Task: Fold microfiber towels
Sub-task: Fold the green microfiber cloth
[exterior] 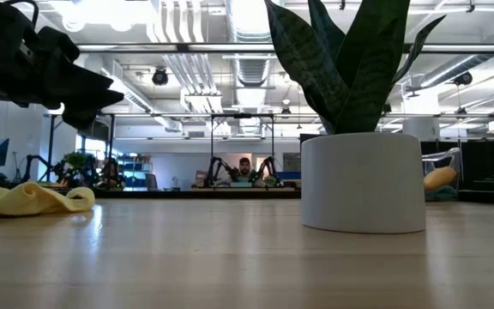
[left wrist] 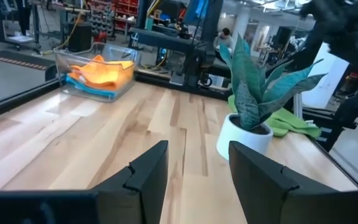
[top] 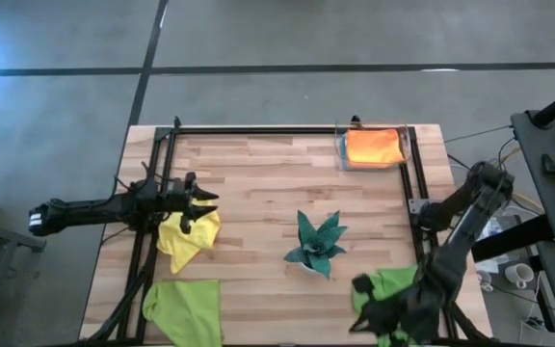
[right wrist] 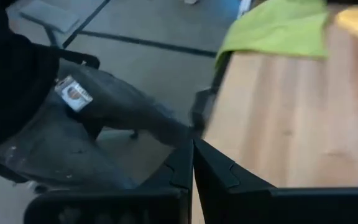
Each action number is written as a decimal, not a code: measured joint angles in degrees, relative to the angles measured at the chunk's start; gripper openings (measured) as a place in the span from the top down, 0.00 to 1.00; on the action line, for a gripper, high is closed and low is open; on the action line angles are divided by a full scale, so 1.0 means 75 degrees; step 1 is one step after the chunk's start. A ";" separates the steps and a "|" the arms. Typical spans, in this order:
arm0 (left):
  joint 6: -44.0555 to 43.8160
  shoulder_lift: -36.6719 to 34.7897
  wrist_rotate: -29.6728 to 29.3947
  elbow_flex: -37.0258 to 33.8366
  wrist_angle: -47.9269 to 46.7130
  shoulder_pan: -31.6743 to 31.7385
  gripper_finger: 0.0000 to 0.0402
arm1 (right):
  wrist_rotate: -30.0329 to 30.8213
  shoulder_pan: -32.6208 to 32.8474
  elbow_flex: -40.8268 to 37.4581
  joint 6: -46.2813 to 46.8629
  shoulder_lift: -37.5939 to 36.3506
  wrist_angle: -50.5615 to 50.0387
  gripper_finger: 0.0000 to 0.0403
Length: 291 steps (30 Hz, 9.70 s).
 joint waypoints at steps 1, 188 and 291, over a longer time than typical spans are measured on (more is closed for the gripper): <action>0.0000 0.0025 0.0000 0.0000 0.0000 0.0000 0.62 | 0.0002 0.0090 0.0213 0.0254 0.0259 -0.0146 0.98; 0.3772 0.6580 -0.4730 0.5370 -0.1356 0.1401 1.00 | -0.0567 -0.9150 0.6719 -0.6297 0.2197 -0.6125 0.98; 0.1434 0.9839 -0.3062 0.5936 -0.5831 0.1300 0.59 | -0.3011 -0.9025 0.0668 -0.5213 0.3568 -0.2402 0.54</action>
